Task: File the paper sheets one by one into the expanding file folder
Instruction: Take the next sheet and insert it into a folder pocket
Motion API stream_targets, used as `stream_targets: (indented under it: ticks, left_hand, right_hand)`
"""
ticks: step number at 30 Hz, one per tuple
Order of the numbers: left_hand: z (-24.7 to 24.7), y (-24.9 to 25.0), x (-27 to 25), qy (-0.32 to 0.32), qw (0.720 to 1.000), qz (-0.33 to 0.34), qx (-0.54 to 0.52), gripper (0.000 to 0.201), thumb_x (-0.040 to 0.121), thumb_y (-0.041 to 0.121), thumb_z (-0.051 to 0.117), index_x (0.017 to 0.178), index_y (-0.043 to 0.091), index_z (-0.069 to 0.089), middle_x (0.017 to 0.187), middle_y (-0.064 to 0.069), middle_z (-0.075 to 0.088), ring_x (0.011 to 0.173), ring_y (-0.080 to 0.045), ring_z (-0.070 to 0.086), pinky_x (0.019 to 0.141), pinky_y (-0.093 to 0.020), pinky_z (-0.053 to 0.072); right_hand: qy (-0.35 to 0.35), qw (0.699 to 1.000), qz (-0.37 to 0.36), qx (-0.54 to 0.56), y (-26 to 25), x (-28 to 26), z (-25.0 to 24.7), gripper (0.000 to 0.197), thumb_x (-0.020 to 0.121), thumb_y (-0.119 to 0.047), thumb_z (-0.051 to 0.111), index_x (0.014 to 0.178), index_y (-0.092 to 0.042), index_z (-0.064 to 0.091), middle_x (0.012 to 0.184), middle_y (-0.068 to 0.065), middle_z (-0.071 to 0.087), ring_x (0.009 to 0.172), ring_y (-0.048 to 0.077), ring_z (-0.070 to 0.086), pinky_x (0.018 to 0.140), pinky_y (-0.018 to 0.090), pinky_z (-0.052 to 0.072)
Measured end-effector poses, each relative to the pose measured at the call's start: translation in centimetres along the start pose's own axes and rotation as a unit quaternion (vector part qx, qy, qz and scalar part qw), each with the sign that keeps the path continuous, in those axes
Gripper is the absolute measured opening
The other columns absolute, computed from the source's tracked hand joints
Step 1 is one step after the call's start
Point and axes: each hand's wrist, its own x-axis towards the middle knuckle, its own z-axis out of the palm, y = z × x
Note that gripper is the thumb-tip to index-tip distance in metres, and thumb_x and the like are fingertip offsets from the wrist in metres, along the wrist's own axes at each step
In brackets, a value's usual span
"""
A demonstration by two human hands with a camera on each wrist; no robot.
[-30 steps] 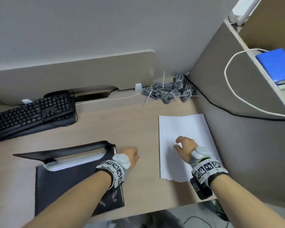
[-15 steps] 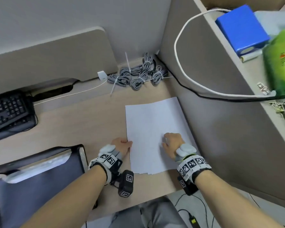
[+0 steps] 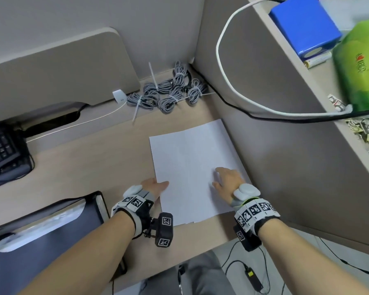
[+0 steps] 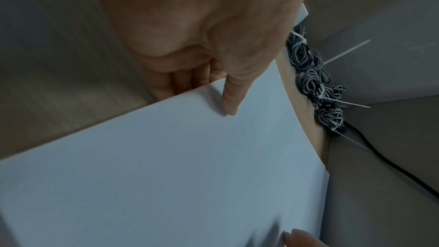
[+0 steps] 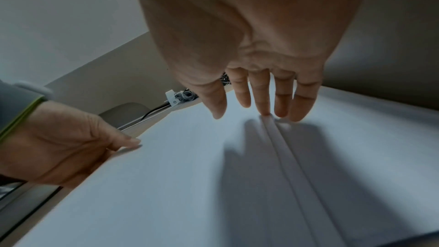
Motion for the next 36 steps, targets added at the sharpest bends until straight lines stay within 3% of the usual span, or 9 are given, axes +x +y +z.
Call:
stream_targets:
  ticks: [6,9,12,17,22,25,29,32,36]
  left_hand:
    - [-0.1,0.2,0.0,-0.015,0.999,-0.008,-0.045,0.007,0.083,0.011,0.066,0.084,0.007,0.061,0.078,-0.017,0.058,0.069,-0.024,0.054,0.069,-0.039,0.047]
    - [0.2,0.8,-0.4,-0.021,0.998,-0.008,-0.055,0.005,0.086,0.007,0.064,0.088,0.007,0.060,0.080,-0.018,0.060,0.071,-0.026,0.058,0.071,-0.042,0.053]
    - [0.2,0.5,0.5,-0.020,0.998,-0.025,-0.045,0.028,0.072,0.024,0.072,0.087,0.002,0.063,0.093,-0.023,0.070,0.082,-0.036,0.069,0.083,-0.050,0.056]
    - [-0.3,-4.6,8.6,0.019,0.999,-0.027,0.027,0.079,0.040,0.058,0.069,0.104,0.012,0.067,0.101,-0.007,0.072,0.088,-0.029,0.069,0.085,-0.047,0.057]
    - [-0.6,0.1,2.2,-0.002,1.000,-0.003,0.012,0.048,0.068,0.032,0.075,0.104,0.003,0.067,0.107,-0.011,0.069,0.095,-0.031,0.067,0.091,-0.049,0.054]
    - [0.0,1.4,0.6,-0.017,1.000,-0.002,0.006,0.026,0.081,0.023,0.071,0.099,0.005,0.068,0.102,-0.011,0.070,0.092,-0.029,0.066,0.079,-0.038,0.055]
    - [0.6,-0.5,3.4,-0.007,1.000,-0.002,-0.004,0.041,0.063,0.031,0.071,0.096,0.007,0.069,0.096,-0.019,0.072,0.086,-0.037,0.069,0.081,-0.056,0.056]
    - [0.6,-1.4,4.7,0.007,1.000,0.005,0.015,0.057,0.057,0.033,0.070,0.105,0.004,0.068,0.102,-0.016,0.071,0.089,-0.034,0.069,0.084,-0.053,0.056]
    - [0.0,-0.2,3.2,0.036,0.999,0.007,0.037,0.047,0.077,0.008,0.069,0.123,0.000,0.060,0.118,-0.017,0.065,0.102,-0.033,0.065,0.090,-0.046,0.054]
  right_hand:
    - [0.059,0.994,0.059,0.073,0.7,-0.1,-0.5,0.045,0.091,-0.028,0.055,0.131,-0.009,0.047,0.135,0.009,0.052,0.126,0.032,0.044,0.103,0.038,0.037]
    - [0.052,0.996,0.056,0.038,1.0,-0.1,-0.2,0.039,0.090,-0.027,0.055,0.123,-0.007,0.050,0.127,0.010,0.056,0.119,0.032,0.047,0.098,0.038,0.038]
    - [0.039,0.998,0.036,0.025,0.3,0.0,0.2,0.038,0.089,-0.032,0.053,0.120,-0.010,0.050,0.119,0.007,0.060,0.116,0.032,0.048,0.093,0.042,0.044]
    - [0.041,0.987,0.076,0.134,0.1,0.5,0.2,0.047,0.089,-0.035,0.055,0.132,-0.016,0.046,0.128,0.005,0.058,0.120,0.026,0.052,0.099,0.040,0.045]
    - [0.078,0.957,0.152,0.233,0.9,1.0,-0.9,0.048,0.091,-0.031,0.059,0.134,-0.015,0.047,0.136,0.004,0.056,0.124,0.024,0.052,0.102,0.032,0.040]
    - [0.066,0.966,0.145,0.205,0.5,1.3,-0.8,0.048,0.091,-0.032,0.058,0.135,-0.015,0.046,0.135,0.005,0.056,0.123,0.025,0.054,0.101,0.033,0.042]
    - [0.063,0.969,0.138,0.193,-0.2,1.5,-0.2,0.047,0.089,-0.035,0.059,0.132,-0.018,0.048,0.132,0.002,0.058,0.119,0.024,0.056,0.100,0.033,0.043]
    - [0.070,0.953,0.168,0.243,-0.2,1.9,-0.6,0.040,0.090,-0.030,0.060,0.126,-0.014,0.054,0.124,0.003,0.061,0.112,0.023,0.058,0.092,0.027,0.042]
    - [0.083,0.942,0.189,0.264,0.0,2.2,-1.0,0.031,0.089,-0.027,0.062,0.115,-0.011,0.059,0.111,0.005,0.063,0.102,0.025,0.060,0.087,0.028,0.042]
